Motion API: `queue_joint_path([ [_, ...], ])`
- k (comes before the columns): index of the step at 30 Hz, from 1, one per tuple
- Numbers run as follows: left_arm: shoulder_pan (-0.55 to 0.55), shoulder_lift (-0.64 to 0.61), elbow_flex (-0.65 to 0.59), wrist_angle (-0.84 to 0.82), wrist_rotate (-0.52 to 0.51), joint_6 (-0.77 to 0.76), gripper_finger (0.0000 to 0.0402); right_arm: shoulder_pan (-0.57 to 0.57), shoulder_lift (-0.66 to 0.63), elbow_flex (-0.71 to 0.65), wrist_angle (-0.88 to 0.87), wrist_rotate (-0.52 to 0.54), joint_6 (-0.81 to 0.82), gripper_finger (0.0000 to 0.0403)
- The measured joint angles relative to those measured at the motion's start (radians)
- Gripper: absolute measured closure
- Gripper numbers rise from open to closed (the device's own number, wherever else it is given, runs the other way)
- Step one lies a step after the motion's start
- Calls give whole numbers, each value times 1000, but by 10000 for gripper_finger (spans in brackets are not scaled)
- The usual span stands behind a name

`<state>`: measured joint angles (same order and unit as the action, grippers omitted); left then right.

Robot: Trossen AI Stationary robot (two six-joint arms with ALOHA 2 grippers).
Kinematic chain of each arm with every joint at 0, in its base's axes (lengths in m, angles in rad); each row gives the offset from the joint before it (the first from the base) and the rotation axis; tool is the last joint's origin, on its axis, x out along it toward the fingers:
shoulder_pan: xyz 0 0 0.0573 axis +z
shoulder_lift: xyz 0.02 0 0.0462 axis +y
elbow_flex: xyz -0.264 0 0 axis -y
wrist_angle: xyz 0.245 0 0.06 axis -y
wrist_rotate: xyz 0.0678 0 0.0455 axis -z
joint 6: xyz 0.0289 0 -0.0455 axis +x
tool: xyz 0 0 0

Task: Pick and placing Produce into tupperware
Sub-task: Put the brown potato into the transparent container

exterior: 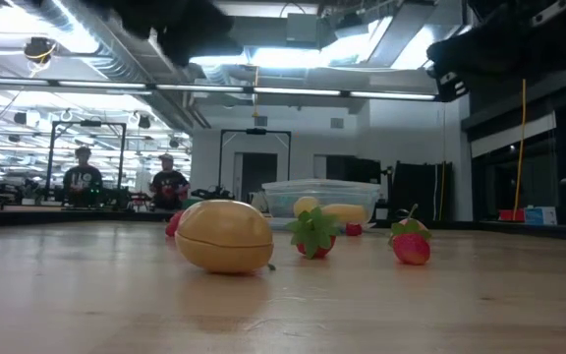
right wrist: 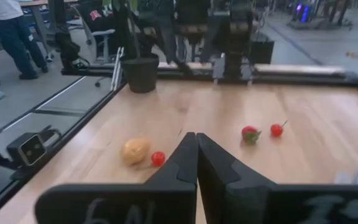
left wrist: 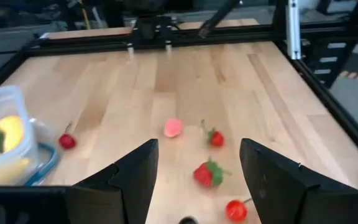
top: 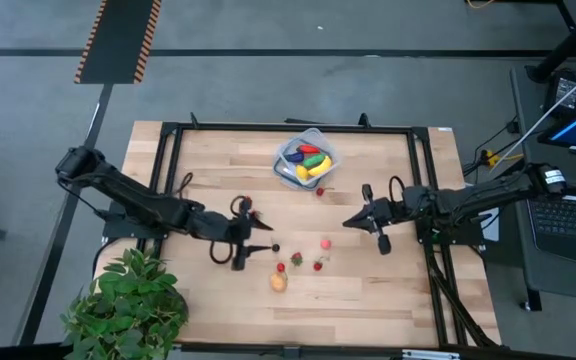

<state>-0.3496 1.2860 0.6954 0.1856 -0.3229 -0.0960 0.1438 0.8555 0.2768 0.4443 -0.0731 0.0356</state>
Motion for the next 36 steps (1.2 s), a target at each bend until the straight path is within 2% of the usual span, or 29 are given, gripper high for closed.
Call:
queue_joint_path([
  [3,-31,53,95,-95,-1,0,182,23,0,0,-21,0,18,399],
  [12,-111,287,465,-552,-64,-5,182,67,0,0,-17,0,16,399],
  [20,-125,473,719,-797,-57,-2,182,71,0,0,-20,0,12,399],
  [23,-125,535,792,-872,-54,-2,182,72,0,0,-21,0,12,399],
  [30,-125,667,931,-956,27,-5,182,72,-1,-4,-29,0,13,399],
  [36,-141,742,962,-1058,64,-17,182,93,-1,-5,-36,-6,26,399],
])
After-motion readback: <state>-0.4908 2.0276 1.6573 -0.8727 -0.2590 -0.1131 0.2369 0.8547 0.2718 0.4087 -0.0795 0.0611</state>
